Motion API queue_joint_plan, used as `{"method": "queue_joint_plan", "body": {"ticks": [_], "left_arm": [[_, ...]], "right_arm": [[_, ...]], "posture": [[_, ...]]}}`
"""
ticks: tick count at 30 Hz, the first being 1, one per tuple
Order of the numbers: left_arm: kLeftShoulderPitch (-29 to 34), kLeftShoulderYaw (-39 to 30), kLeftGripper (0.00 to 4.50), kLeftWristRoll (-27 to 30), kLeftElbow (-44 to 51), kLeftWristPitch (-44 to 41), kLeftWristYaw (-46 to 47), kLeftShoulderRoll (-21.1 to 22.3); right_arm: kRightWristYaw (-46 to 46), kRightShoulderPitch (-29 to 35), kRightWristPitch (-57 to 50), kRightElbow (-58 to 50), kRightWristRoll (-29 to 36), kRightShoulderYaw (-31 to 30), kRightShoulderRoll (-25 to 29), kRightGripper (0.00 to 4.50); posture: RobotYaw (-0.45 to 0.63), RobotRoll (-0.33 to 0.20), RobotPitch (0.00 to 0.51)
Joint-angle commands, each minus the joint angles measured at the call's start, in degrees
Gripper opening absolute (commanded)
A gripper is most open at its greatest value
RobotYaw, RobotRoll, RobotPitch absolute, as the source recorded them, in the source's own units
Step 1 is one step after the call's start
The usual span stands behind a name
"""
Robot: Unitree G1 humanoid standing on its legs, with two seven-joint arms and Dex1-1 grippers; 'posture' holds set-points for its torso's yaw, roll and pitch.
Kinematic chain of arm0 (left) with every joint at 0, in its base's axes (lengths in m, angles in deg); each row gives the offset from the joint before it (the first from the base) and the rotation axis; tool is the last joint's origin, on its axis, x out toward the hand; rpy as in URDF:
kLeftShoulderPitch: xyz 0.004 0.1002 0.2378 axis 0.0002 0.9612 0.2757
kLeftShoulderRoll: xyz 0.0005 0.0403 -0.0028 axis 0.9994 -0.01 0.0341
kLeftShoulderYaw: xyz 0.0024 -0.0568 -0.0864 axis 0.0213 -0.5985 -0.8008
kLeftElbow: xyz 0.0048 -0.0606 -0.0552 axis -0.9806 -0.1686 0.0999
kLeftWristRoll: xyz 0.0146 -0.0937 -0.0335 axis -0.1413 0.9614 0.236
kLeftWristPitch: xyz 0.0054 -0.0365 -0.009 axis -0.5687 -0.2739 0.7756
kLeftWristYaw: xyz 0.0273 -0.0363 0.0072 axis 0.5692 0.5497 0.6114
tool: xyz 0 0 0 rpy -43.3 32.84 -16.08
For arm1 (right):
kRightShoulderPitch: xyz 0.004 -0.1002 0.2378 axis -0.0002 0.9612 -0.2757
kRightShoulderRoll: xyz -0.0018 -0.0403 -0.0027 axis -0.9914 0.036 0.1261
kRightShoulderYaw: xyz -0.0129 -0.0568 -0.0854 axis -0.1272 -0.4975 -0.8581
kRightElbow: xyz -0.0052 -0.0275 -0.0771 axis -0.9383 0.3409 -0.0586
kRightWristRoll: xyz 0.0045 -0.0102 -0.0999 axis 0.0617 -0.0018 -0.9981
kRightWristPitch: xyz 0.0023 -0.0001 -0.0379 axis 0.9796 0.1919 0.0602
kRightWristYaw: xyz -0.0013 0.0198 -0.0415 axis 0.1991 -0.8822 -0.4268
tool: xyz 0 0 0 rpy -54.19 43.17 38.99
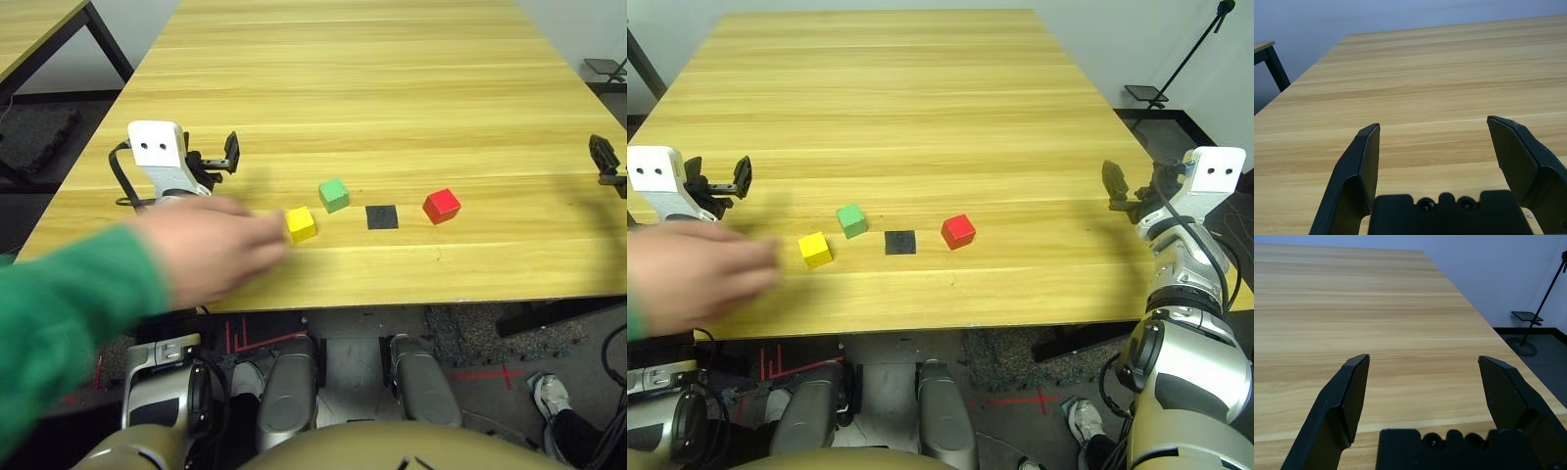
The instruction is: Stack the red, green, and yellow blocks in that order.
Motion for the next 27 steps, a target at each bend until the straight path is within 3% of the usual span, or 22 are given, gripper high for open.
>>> {"method": "queue_joint_plan", "body": {"ticks": [1,5,9,11,16,19,27], "left_arm": [[1.5,-0.1,4.47,0.4,0.8,-0.9,0.0,0.2],[2.5,-0.2,4.47,2.3,3.2,-2.7,-4.3,2.8],[1.5,1.0,4.47,11.3,11.6,-11.2,-17.2,10.3],[2.0,3.0,4.47,15.1,15.7,-16.5,-24.7,16.1],[2.2,6.8,4.47,19.9,20.6,-23.0,-37.4,27.0],[0.8,9.7,4.47,21.2,22.1,-26.3,-40.4,29.0],[-1.2,15.6,4.47,20.2,24.9,-30.9,-41.9,29.4]], "right_arm": [[0.6,-0.2,-0.7,1.0,-0.8,-0.1,0.9,4.5],[-2.0,-1.1,-1.6,0.7,-1.7,-1.3,0.8,4.5],[-19.2,-5.6,-6.4,-2.7,-3.8,-7.1,0.8,4.5],[-29.9,-6.7,-9.6,-5.1,-5.2,-11.1,1.5,4.5],[-50.2,-11.7,-10.4,-9.9,-9.9,-21.7,1.9,4.5],[-55.4,-15.5,-6.8,-9.5,-12.8,-30.0,1.4,4.5],[-55.7,-23.4,2.4,-4.5,-13.3,-49.8,-2.1,4.5]], "posture": [[0.15,-0.032,0.112],[0.16,-0.024,0.125],[0.18,-0.026,0.134],[0.19,-0.029,0.131],[0.2,-0.06,0.12],[0.22,-0.065,0.118],[0.31,-0.1,0.105]]}}
